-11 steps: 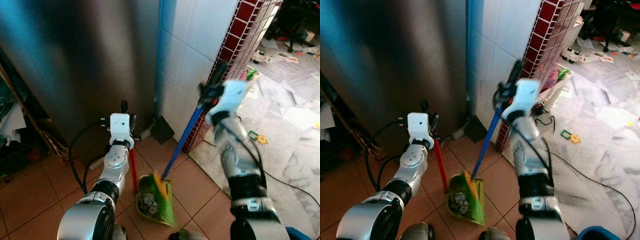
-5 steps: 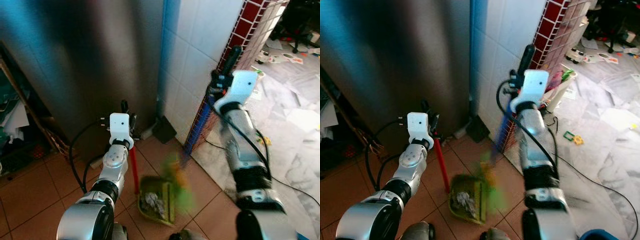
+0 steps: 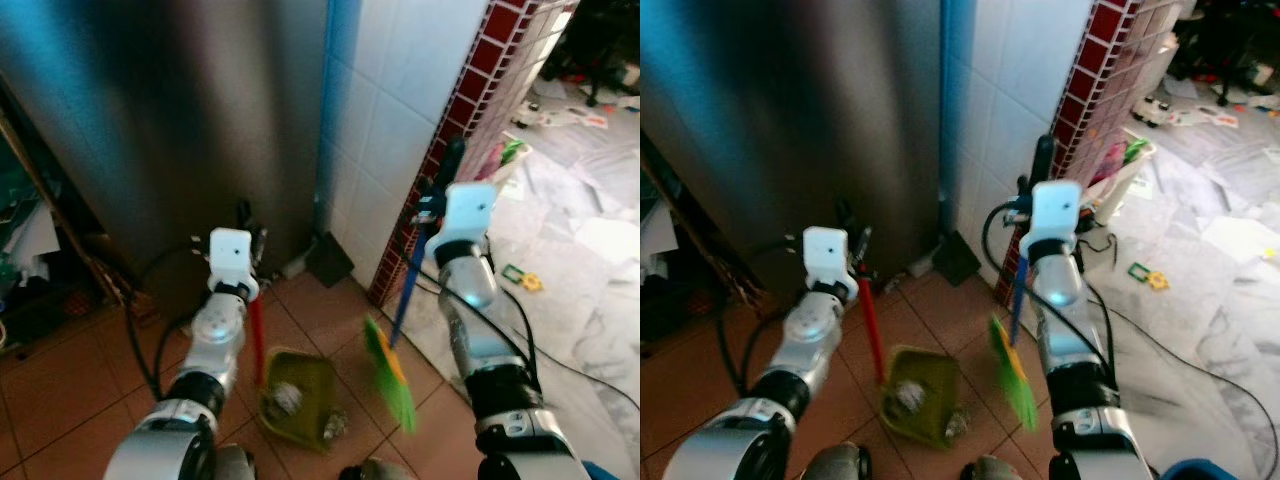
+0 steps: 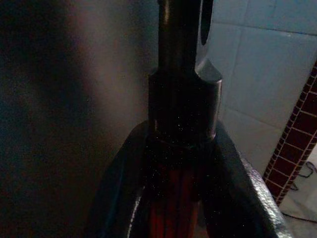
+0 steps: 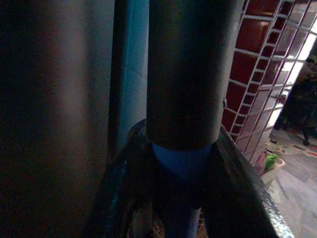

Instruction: Sweep floor

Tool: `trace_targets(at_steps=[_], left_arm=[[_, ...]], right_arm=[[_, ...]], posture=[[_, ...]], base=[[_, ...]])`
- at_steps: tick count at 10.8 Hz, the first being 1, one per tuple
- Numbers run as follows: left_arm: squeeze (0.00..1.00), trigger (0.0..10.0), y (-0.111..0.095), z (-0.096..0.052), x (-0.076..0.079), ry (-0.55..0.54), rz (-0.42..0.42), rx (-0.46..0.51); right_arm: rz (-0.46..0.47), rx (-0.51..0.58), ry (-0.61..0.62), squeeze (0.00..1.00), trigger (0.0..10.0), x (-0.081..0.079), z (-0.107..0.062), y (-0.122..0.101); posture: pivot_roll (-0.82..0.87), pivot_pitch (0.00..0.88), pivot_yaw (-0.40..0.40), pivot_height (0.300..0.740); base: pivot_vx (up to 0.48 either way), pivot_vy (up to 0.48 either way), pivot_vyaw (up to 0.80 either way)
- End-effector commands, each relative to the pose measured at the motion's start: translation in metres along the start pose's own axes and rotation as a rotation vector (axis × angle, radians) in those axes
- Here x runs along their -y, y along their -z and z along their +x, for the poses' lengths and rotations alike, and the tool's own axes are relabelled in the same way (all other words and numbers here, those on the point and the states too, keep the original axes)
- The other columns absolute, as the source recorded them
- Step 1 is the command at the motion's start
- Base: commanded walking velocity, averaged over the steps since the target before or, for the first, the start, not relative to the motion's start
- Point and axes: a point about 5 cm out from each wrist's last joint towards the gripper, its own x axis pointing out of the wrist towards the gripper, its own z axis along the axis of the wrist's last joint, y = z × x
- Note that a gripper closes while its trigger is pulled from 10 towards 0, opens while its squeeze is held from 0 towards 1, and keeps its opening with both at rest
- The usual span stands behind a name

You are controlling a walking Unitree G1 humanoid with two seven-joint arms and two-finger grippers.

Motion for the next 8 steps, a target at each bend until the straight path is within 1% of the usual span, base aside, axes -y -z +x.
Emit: trace_targets(at_steps=[1,2,3,4,5,6,7,8], left_arm=[[0.0,10.0,-0.012,0.004,0.002,0.048,0.028,0.049],[0.0,10.0,-0.017,0.004,0.0,0.065,0.024,0.066],[0.0,10.0,-0.022,0.003,-0.002,0.061,0.014,0.085],[0.0,10.0,-0.029,0.003,-0.003,0.041,-0.013,0.107],[0.0,10.0,-0.031,-0.003,-0.007,0.0,-0.002,0.113],[0.0,10.0,-0.031,-0.007,-0.008,0.005,-0.002,0.114],[0.0,10.0,-0.029,-0.013,-0.01,-0.001,-0.017,0.109],[0.0,10.0,-0.029,-0.014,-0.01,-0.008,-0.023,0.108]], right_arm=[[-0.025,0.016,0.017,0.0,10.0,0.004,0.003,-0.004],[-0.004,-0.024,0.023,0.0,10.0,0.001,0.002,0.003],[0.022,-0.034,0.038,0.0,10.0,0.001,0.002,0.005],[0.03,-0.054,0.052,0.0,10.0,0.003,-0.002,0.01],[0.062,-0.072,0.066,0.0,10.0,0.005,-0.009,0.017],[0.064,-0.077,0.068,0.0,10.0,0.005,-0.012,0.019],[0.094,-0.103,0.091,0.0,0.0,0.005,-0.018,0.026],[0.113,-0.104,0.087,0.0,0.0,0.002,-0.019,0.027]], posture=[[-0.04,0.03,-0.017,0.74],[-0.03,0.031,-0.016,0.74],[-0.03,0.031,-0.016,0.74],[-0.03,0.031,-0.016,0.74],[-0.02,0.028,-0.012,0.74],[-0.02,0.028,-0.011,0.74],[-0.02,0.027,-0.017,0.74],[-0.02,0.029,-0.017,0.74]], base=[[0.0,0.0,0.0],[0.0,0.0,0.0],[0.0,0.0,0.0],[0.0,0.0,0.0],[0.0,0.0,0.0],[0.0,0.0,0.0],[0.0,0.0,0.0],[0.0,0.0,0.0]])
